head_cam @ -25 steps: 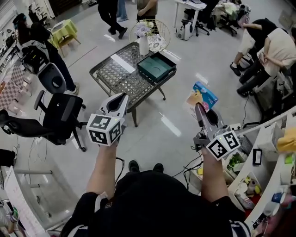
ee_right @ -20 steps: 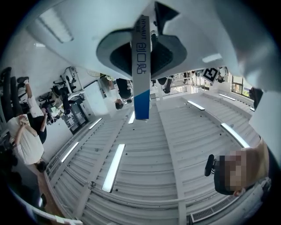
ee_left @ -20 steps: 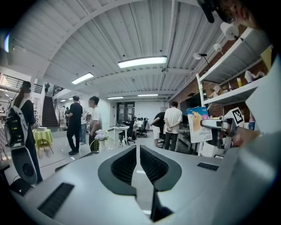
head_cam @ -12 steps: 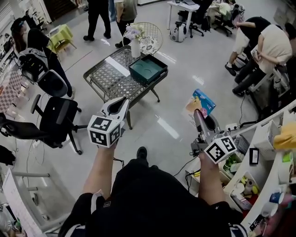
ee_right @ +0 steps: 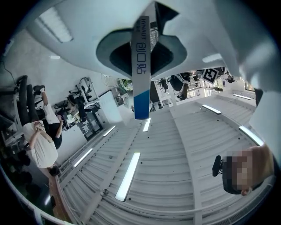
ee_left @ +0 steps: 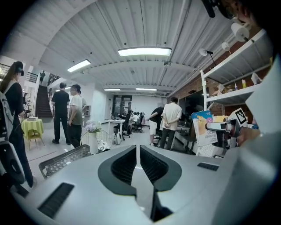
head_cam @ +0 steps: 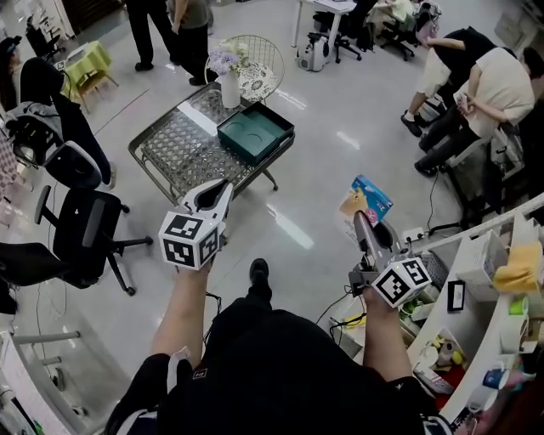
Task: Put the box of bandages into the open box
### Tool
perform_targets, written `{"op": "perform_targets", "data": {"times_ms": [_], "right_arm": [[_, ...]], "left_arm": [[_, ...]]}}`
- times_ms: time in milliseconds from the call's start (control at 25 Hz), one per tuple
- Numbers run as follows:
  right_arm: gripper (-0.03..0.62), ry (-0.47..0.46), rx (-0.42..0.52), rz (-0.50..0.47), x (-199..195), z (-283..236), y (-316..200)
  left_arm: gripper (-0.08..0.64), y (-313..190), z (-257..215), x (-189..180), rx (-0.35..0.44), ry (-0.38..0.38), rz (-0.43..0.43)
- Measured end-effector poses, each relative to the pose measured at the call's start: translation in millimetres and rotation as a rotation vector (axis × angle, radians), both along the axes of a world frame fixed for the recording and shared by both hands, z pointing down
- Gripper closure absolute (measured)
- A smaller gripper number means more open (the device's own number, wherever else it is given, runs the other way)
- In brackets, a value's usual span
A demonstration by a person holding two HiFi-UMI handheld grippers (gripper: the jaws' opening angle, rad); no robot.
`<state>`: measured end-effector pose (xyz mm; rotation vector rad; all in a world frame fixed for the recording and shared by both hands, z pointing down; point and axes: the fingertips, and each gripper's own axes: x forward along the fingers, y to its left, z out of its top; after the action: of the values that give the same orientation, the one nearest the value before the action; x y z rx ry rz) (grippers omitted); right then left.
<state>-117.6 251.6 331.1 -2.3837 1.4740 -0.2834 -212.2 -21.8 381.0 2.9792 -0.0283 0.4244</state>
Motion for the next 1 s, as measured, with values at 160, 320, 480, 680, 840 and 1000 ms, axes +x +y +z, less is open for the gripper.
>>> {"op": "perform_targets", "data": {"times_ms": [160,320,480,680,840,1000], "right_arm": [[0.505,-0.021,-0.044,-0.011,41,14,-42],[0.505,-0.036,-0.084,-0.055,75,23,-95],[0.503,-0.039,-0.113,-0.110,98,22,-149],[0.503,-0.035,-0.115,-0.168,115,19,-199],[0.503,-0.051,-0.112,-0.196,131,24,-219],[0.503,-0.072,-0.095,-0.234,152,24,-235]], "left_arm": [[0.529,-33,12,45,-0.020,-0.005,0.008],[0.529,-74,17,86,-0.037,0.000,0.000],[0.528,-113,14,114,-0.049,0.015,-0.017],[0.529,-149,16,131,-0.063,0.021,-0.047],[0.529,-161,18,137,-0.064,0.012,-0.069],[0.529,-169,19,145,-0.069,-0.002,-0.099]]}}
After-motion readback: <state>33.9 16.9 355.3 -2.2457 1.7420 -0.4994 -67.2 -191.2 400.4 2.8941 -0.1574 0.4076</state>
